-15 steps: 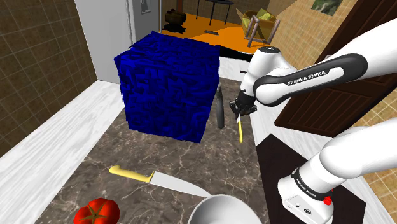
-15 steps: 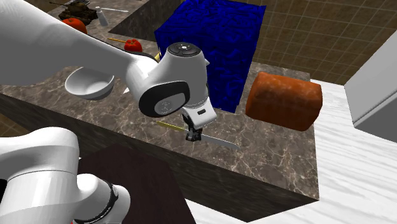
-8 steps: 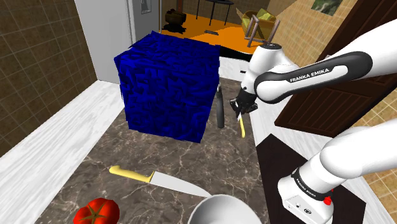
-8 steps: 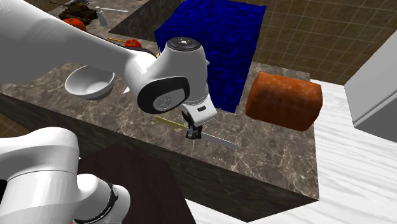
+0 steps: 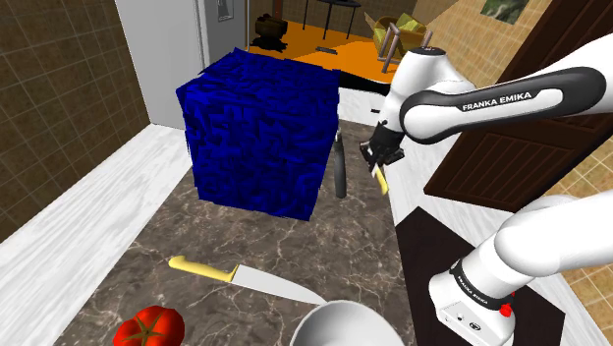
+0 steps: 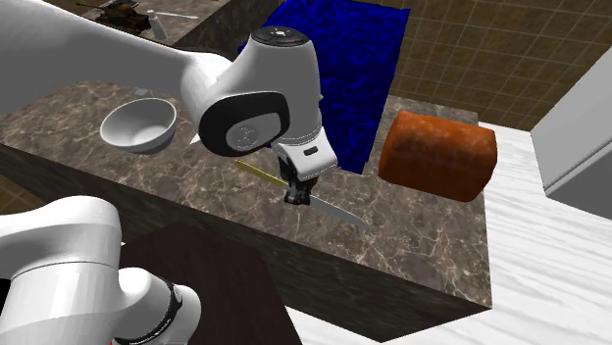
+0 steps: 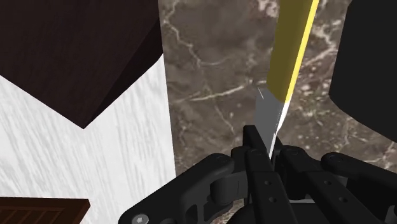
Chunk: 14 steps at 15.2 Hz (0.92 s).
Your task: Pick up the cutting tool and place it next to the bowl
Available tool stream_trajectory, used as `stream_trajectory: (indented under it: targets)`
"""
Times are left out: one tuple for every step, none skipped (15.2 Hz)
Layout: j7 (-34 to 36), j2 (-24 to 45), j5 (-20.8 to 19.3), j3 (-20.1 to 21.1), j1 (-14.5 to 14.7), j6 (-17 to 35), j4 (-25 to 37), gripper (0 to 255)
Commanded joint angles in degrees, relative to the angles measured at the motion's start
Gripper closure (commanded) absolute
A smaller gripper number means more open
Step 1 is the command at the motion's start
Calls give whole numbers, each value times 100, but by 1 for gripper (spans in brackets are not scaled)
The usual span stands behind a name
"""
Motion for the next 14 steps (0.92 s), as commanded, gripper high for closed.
stream_trajectory:
  targets:
    - [-34, -96, 4, -34, 4, -203, 105, 255]
    - [-45, -142, 7, -47, 7, -296, 154, 255]
    - [-56, -185, 10, -60, 11, -388, 203, 255]
    - [-67, -227, 12, -72, 13, -480, 254, 255]
    - [-77, -266, 13, -84, 16, -571, 306, 255]
    - [-87, -303, 13, -96, 18, -661, 359, 255]
    - [-96, -339, 14, -107, 19, -750, 413, 255]
    - [-105, -373, 14, -118, 20, -838, 468, 255]
    - [-114, -404, 13, -129, 21, -926, 525, 255]
    - [-122, -434, 12, -140, 22, -1013, 583, 255]
    - [-130, -462, 11, -151, 22, -1099, 641, 255]
    - [-138, -488, 9, -161, 22, -1185, 701, 255]
    - [-146, -513, 7, -171, 21, -1270, 762, 255]
    - [-153, -536, 5, -181, 21, -1354, 824, 255]
